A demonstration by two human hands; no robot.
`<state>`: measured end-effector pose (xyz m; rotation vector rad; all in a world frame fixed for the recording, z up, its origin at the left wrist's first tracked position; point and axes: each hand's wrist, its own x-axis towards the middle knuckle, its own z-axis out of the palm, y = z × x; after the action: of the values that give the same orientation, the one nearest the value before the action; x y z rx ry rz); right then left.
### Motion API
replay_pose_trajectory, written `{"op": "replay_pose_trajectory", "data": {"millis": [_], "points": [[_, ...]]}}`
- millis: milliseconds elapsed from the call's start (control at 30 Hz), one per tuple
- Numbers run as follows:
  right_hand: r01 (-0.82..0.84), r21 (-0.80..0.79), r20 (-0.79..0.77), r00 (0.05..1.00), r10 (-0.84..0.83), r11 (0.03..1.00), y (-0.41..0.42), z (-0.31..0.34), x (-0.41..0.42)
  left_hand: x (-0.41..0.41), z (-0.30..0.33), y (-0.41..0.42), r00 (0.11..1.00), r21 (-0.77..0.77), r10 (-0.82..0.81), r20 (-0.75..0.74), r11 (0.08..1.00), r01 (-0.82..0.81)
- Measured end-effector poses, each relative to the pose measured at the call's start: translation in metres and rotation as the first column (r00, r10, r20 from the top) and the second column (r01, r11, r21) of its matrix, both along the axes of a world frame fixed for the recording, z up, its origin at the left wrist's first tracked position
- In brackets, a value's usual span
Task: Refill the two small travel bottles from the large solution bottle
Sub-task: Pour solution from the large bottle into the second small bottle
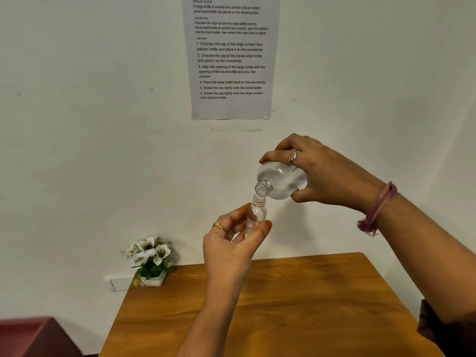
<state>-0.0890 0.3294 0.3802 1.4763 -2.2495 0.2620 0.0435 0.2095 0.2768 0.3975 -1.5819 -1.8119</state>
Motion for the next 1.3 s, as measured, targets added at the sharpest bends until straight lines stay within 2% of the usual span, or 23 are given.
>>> {"op": "replay_pose_trajectory", "data": {"millis": [1300], "points": [[0.014, 0.026, -0.013, 1.0, -0.013, 1.0, -0.019, 0.007, 0.003, 0.0, 0.0, -0.018, 1.0, 0.007, 0.001, -0.015, 1.0, -0.001]]}}
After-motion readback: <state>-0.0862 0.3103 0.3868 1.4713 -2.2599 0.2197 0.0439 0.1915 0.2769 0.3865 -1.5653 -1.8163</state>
